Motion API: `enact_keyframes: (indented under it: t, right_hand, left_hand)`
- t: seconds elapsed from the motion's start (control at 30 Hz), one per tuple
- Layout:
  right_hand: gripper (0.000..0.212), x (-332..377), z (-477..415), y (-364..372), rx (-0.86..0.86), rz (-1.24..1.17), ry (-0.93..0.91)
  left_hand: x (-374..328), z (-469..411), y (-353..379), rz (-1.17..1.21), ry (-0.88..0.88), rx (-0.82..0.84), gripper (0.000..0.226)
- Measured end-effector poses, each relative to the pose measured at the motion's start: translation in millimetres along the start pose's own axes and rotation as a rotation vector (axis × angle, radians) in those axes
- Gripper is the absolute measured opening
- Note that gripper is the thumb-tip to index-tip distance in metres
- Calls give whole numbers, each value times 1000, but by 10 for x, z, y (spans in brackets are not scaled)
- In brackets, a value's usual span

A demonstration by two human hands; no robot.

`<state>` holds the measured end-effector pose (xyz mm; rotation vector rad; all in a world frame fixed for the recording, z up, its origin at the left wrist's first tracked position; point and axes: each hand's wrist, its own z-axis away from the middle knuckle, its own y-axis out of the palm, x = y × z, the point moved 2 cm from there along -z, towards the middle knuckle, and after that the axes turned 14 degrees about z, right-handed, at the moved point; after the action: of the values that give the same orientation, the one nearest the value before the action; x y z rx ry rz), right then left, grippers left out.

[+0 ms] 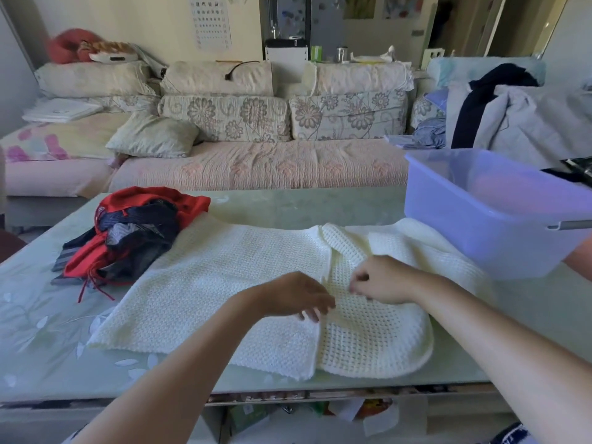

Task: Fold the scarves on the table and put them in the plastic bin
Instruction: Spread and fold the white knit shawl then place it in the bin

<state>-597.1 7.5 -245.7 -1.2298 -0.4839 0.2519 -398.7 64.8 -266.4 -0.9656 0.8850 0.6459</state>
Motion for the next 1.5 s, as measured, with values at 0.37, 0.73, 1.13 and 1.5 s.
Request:
enact_keyframes:
  t: [0.37, 0.73, 1.13, 1.5]
  right_hand:
    - [47, -348, -1534, -151, -427, 24, -60]
    - [21, -807, -2151, -154, -393, 407, 311]
    - [37, -595, -2416, -42, -476, 463, 63]
    - [48, -96, -2603, 127, -315, 207, 250]
  left_hand:
    - [327, -1147, -944, -390, 117, -604, 39]
    - [837, -2080, -1530, -725, 93, -547, 21]
    - [749, -2466, -1560, -492, 36, -711, 23]
    - [1182, -1464, -2331, -614, 48, -1009, 22]
